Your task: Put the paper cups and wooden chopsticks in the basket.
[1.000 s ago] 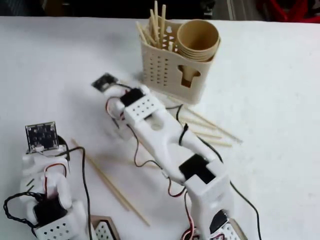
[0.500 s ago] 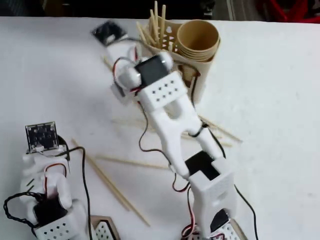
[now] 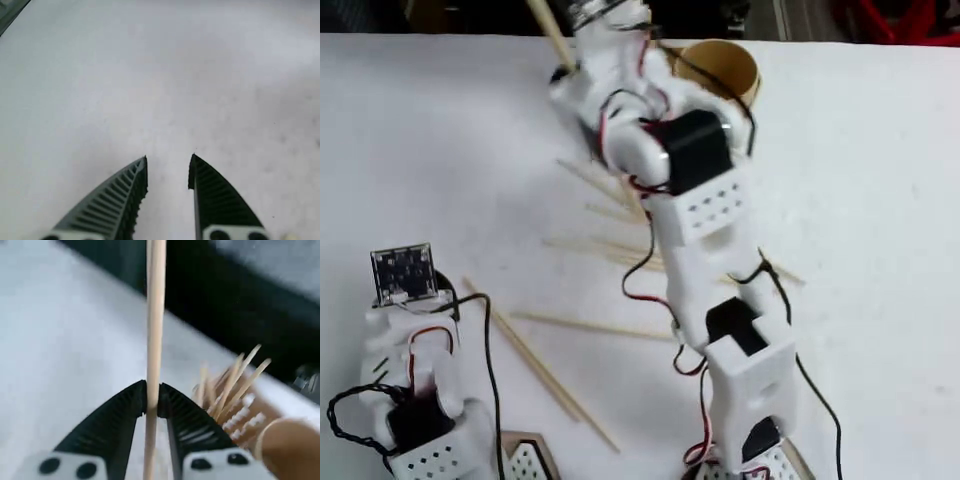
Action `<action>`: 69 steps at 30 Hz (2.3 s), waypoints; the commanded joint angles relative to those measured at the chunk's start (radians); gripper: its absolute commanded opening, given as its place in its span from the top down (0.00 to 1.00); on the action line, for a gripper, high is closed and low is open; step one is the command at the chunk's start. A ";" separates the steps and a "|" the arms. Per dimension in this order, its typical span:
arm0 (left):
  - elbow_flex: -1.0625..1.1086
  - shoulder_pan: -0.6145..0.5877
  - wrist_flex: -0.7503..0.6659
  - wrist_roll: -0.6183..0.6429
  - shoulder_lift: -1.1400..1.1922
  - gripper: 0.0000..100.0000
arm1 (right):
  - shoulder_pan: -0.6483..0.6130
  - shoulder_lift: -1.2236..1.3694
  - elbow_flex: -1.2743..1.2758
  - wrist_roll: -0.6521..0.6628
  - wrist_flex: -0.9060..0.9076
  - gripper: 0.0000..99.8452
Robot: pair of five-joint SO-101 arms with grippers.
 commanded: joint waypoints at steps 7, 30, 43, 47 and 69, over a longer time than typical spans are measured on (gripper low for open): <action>-0.005 -0.001 -0.006 -0.011 -0.012 0.85 | 0.154 0.015 -0.072 -0.002 -0.409 0.98; -0.003 -0.001 -0.006 -0.012 -0.012 0.85 | 0.259 0.338 -0.074 -0.078 -0.685 0.98; -0.003 -0.001 -0.006 -0.012 -0.012 0.85 | 0.245 0.150 -0.075 -0.074 -0.302 0.94; -0.003 -0.001 -0.006 -0.012 -0.012 0.85 | 0.249 0.107 -0.075 -0.072 -0.105 0.96; -0.003 -0.001 -0.006 -0.012 -0.012 0.85 | 0.153 -0.153 0.282 0.078 0.180 0.98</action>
